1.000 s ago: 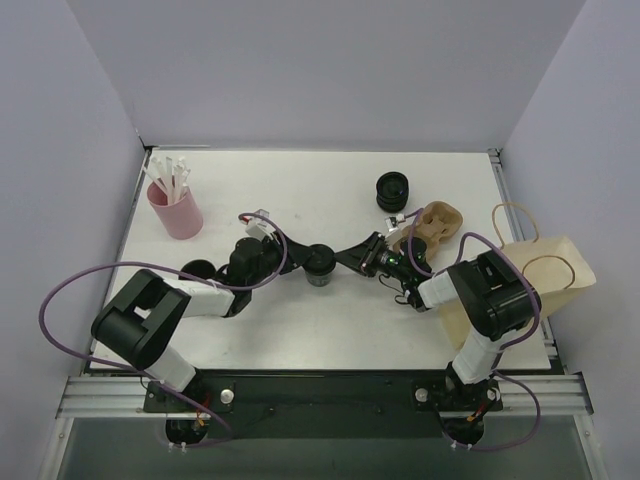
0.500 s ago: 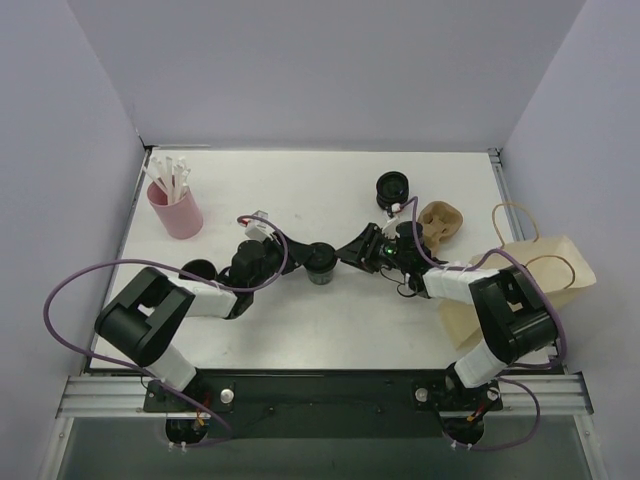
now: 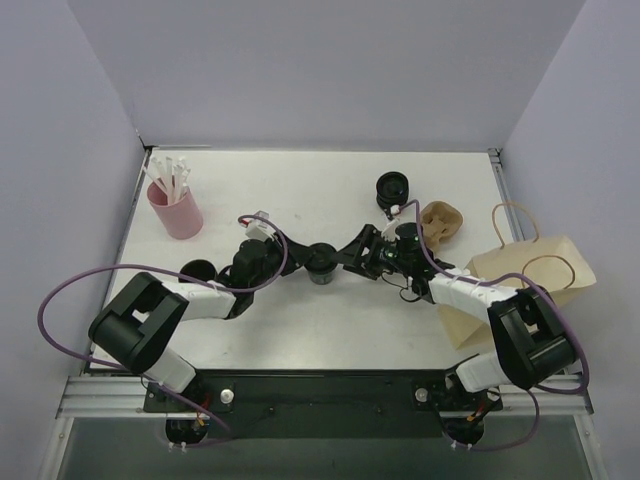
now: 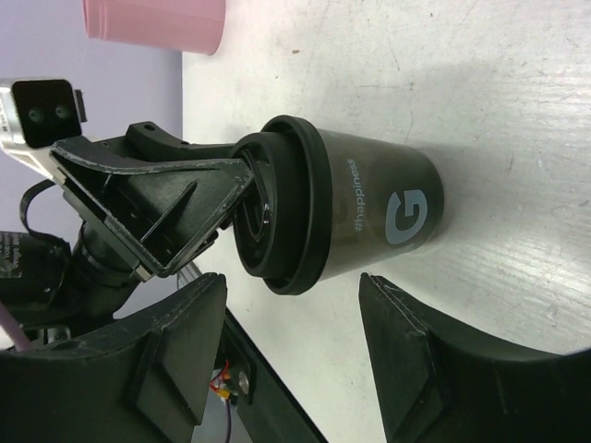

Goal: Pack the takeout coffee

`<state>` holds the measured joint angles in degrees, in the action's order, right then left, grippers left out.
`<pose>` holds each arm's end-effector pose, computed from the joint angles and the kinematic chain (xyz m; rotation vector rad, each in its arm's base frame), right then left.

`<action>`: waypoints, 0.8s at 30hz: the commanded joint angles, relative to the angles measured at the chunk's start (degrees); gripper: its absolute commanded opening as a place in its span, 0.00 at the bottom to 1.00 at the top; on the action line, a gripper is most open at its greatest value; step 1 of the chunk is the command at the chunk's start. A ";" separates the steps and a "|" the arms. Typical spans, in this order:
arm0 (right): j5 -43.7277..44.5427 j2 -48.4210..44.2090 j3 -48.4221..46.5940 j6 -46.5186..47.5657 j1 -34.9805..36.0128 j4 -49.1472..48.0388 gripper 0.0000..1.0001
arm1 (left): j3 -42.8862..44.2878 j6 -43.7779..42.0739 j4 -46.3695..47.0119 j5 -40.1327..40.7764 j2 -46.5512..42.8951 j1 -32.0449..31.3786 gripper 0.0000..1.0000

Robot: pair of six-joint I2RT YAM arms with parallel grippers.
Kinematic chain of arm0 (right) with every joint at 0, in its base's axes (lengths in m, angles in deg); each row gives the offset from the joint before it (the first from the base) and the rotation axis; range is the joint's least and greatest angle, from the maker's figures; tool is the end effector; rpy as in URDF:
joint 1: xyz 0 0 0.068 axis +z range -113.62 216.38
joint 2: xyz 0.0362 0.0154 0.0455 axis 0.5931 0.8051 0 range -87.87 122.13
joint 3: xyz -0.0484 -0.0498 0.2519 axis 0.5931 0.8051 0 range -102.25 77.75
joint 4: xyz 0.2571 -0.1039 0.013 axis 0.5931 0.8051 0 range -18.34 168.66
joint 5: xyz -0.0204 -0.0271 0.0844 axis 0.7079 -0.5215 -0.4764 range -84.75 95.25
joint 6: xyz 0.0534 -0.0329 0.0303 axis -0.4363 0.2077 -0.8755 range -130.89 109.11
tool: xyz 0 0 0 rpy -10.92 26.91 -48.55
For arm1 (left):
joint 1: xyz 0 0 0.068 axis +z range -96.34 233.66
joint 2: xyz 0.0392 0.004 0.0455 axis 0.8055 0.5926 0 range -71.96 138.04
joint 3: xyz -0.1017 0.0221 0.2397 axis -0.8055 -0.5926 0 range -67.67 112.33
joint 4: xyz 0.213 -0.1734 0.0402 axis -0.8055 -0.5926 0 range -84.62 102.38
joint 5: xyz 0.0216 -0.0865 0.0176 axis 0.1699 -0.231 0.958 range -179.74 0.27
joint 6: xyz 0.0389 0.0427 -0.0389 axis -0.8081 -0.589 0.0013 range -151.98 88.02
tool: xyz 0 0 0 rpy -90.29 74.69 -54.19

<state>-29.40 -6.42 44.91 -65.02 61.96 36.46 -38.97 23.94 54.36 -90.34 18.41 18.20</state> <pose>0.2731 0.1664 0.1778 0.0157 2.0437 1.4794 0.2618 -0.1871 0.1193 -0.3598 2.0376 -1.0503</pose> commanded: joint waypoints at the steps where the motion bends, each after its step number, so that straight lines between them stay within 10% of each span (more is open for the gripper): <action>1: 4.32 -1.47 -2.14 0.34 2.36 2.50 0.60 | -5.68 -5.82 -33.80 0.16 5.70 -1.19 0.43; 17: 4.77 5.56 -4.78 -1.24 2.37 -1.45 0.51 | -4.98 -5.74 -34.50 0.16 6.31 -1.63 0.43; 24: 4.86 6.70 0.39 -1.77 1.40 -6.89 0.28 | -5.07 -5.73 -34.68 0.16 6.57 -1.63 0.43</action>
<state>-25.62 -0.97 42.14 -66.72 64.58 36.04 -38.00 23.94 52.19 -89.70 18.21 17.83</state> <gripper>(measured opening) 0.351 0.445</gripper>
